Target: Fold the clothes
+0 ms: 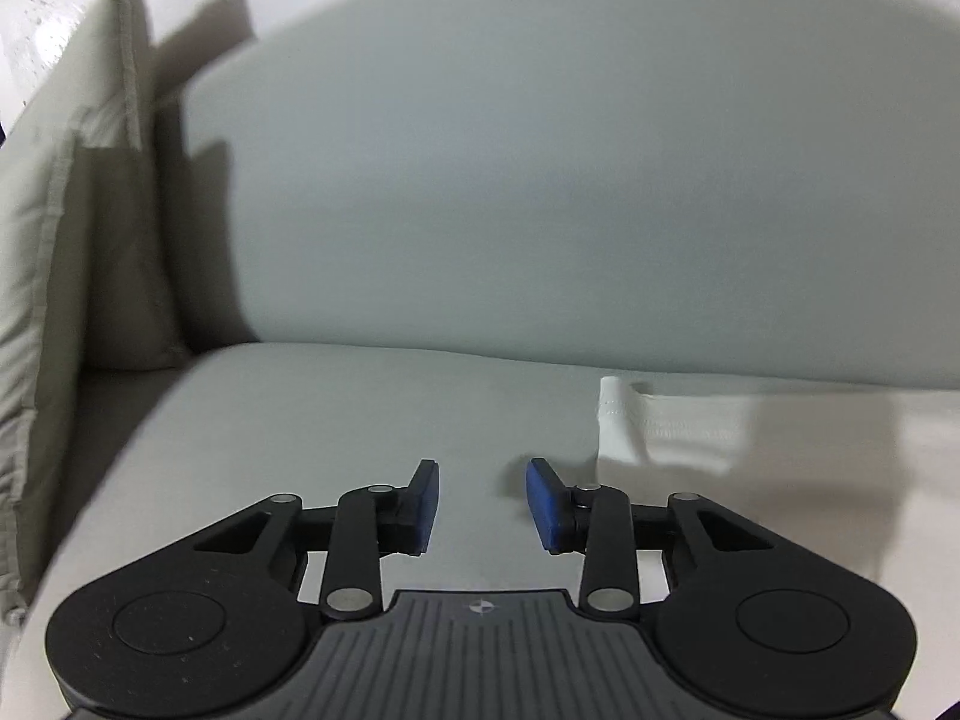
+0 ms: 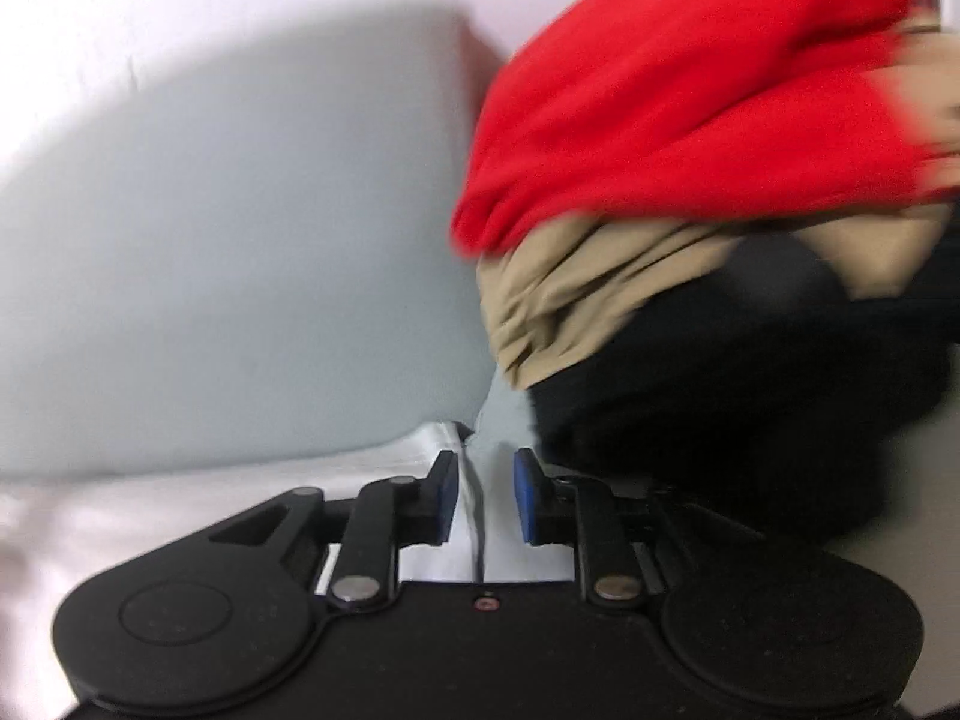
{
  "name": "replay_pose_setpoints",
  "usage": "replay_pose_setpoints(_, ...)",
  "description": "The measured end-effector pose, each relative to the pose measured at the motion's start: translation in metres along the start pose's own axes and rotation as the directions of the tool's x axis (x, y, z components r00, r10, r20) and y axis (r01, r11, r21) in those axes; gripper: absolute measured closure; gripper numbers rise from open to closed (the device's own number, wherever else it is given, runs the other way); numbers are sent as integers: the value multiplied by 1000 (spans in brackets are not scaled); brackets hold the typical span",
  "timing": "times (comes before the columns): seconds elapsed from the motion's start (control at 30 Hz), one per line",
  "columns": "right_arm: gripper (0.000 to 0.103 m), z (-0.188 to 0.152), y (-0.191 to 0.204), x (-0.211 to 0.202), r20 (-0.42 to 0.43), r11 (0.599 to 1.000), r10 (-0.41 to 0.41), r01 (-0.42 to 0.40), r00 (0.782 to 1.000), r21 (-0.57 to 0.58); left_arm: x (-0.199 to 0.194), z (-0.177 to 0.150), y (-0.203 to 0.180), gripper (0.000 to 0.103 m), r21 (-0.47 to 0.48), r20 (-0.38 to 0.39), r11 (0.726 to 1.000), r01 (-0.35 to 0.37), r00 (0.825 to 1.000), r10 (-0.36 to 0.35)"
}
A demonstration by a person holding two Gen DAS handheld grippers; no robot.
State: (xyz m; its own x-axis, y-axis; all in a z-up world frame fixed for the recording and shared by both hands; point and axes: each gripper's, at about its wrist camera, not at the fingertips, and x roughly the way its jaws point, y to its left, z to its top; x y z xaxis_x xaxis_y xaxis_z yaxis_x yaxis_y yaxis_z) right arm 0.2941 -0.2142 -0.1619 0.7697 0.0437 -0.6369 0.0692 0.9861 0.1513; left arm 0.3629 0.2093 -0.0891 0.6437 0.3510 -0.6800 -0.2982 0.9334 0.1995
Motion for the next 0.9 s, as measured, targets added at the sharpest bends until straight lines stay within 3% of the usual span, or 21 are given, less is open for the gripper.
replay_pose_setpoints(0.13, 68, -6, -20, -106, 45, 994, 95, -97, 994, 43, -93, -29, 31, 68, 39, 73, 998, 45, 996, -48)
replay_pose_setpoints(0.23, 57, -9, -25, -179, 62, 984, 162, -166, 985, 71, -152, -48, 50, 64, -6, 99, 993, 118, 988, -117)
replay_pose_setpoints(0.33, 48, 3, -22, -213, 60, 970, 226, -230, 972, 77, -180, -58, 50, 64, -45, 91, 985, 166, 983, -161)
replay_pose_setpoints(0.43, 44, 41, -50, -171, -11, 955, 275, -272, 961, 119, -177, -84, 32, 65, -100, 61, 972, 211, 977, -206)
replay_pose_setpoints(0.47, 44, 37, -51, -151, -42, 950, 287, -278, 957, 145, -173, -93, 22, 68, -125, 46, 966, 227, 974, -223)
replay_pose_setpoints(0.53, 61, 29, -54, -111, -104, 937, 311, -287, 945, 197, -149, -108, 4, 70, -154, 25, 959, 237, 971, -236)
replay_pose_setpoints(0.57, 90, 22, -53, -94, -135, 934, 317, -285, 939, 215, -137, -114, -6, 78, -164, 11, 959, 232, 972, -233)
replay_pose_setpoints(0.6, 101, 12, -47, -81, -168, 937, 312, -273, 935, 219, -124, -119, -16, 86, -175, -3, 958, 227, 973, -231)
replay_pose_setpoints(0.73, 101, -18, -28, -39, -241, 950, 276, -225, 931, 217, -83, -131, -34, 87, -204, -33, 953, 225, 971, -236)
replay_pose_setpoints(0.83, 100, -31, -12, -13, -292, 960, 276, -244, 916, 140, -60, -141, -47, 86, -83, -116, 988, 127, 984, -136)
replay_pose_setpoints(0.87, 102, -34, -7, -11, -292, 976, 219, -207, 931, 70, -58, -143, -48, 80, -55, -126, 994, 95, 987, -101)
replay_pose_setpoints(0.9, 103, -36, -4, -14, -257, 994, 100, -108, 961, -17, -59, -143, -48, 79, -36, -124, 997, 67, 990, -71)
